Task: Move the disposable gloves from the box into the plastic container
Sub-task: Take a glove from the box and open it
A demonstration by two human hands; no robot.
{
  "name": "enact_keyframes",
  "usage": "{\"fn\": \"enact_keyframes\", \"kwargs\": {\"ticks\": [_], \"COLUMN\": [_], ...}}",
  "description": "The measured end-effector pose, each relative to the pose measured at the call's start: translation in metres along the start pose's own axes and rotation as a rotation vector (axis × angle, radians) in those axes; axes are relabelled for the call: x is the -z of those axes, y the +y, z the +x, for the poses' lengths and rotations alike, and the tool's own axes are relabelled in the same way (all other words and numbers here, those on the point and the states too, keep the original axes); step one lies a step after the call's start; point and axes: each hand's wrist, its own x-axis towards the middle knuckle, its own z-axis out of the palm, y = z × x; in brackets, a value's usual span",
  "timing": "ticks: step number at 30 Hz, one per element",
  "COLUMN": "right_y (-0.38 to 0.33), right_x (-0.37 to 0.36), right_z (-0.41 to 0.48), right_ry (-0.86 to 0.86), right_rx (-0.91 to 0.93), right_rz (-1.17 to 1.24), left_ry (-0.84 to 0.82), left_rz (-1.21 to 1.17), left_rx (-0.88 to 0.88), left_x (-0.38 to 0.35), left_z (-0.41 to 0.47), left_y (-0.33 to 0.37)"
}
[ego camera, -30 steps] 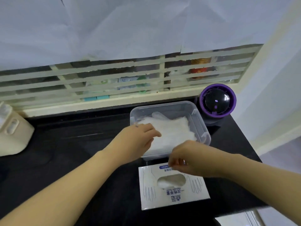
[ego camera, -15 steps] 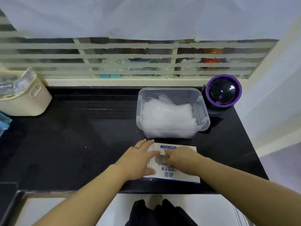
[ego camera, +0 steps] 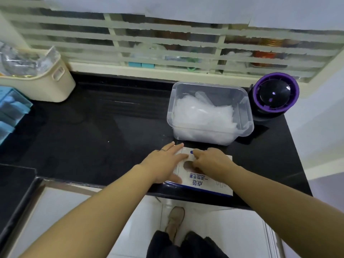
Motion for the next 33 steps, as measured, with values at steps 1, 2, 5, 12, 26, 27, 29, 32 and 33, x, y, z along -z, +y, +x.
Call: {"fn": "enact_keyframes", "kwargs": {"ticks": [1,2,5,12,26,27,29,32,33], "right_y": [0.000,0.000,0.002,0.009,-0.015,-0.014,-0.010,-0.004,-0.003], "right_x": [-0.001,-0.002,-0.005,0.006,0.002,0.003,0.007,0.014,0.018], "right_z": [0.000,-0.001,-0.005,-0.026,-0.022,-0.023,-0.028,-0.040,-0.045], "right_ry": [0.005,0.019,0.056,0.190,0.361,0.403,0.486,0.600,0.649], "right_rx": [-0.004,-0.005,-0.002,-0.019,-0.176,-0.180,-0.186,-0.262,-0.305], "right_rz": [0.016,0.037,0.116,0.297,0.501,0.530,0.597,0.757,0.849], "left_ry": [-0.004,-0.008,-0.018,-0.033,-0.052,-0.055,-0.054,-0.051,-0.054], "left_rz": [-0.004,-0.008,-0.021,-0.047,-0.040,-0.045,-0.059,-0.076,-0.076], "left_rx": [0.004,0.007,0.018,0.034,0.056,0.058,0.060,0.060,0.059], "left_x": [0.000,0.001,0.001,0.002,0.005,0.005,0.006,0.007,0.007], "left_z": [0.000,0.000,0.001,0.000,-0.001,-0.001,-0.001,-0.002,-0.002], "left_y": [0.000,0.001,0.001,0.001,0.005,0.005,0.005,0.006,0.006]}}
